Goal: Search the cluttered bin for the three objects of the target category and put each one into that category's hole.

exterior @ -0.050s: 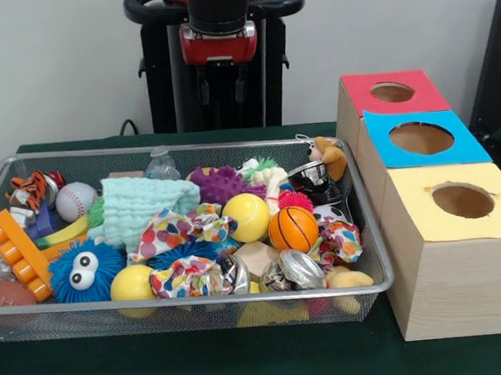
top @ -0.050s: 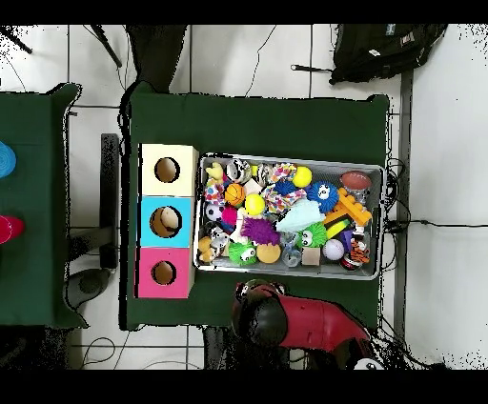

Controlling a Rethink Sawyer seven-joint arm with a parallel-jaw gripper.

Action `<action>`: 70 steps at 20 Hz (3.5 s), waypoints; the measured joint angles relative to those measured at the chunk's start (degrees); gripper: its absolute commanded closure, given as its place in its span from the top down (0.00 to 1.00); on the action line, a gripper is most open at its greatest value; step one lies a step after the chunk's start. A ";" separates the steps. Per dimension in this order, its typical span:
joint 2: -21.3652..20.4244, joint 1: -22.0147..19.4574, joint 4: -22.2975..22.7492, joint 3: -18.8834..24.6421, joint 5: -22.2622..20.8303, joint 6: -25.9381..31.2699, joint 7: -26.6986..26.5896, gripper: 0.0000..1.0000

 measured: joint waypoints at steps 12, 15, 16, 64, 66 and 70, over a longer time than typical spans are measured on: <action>3.42 -1.24 -3.35 1.69 -3.34 -1.88 0.00 1.00; 4.76 -1.78 -4.38 2.32 -4.01 -2.05 0.00 1.00; 5.08 -2.04 -4.66 2.43 -4.17 -2.05 0.00 1.00; 9.18 -12.06 -13.53 6.24 -11.56 -2.03 0.00 1.00; 8.94 -12.13 -13.52 6.23 -11.58 -2.03 0.00 1.00; 8.16 -12.68 -13.52 6.24 -11.57 -2.03 0.00 1.00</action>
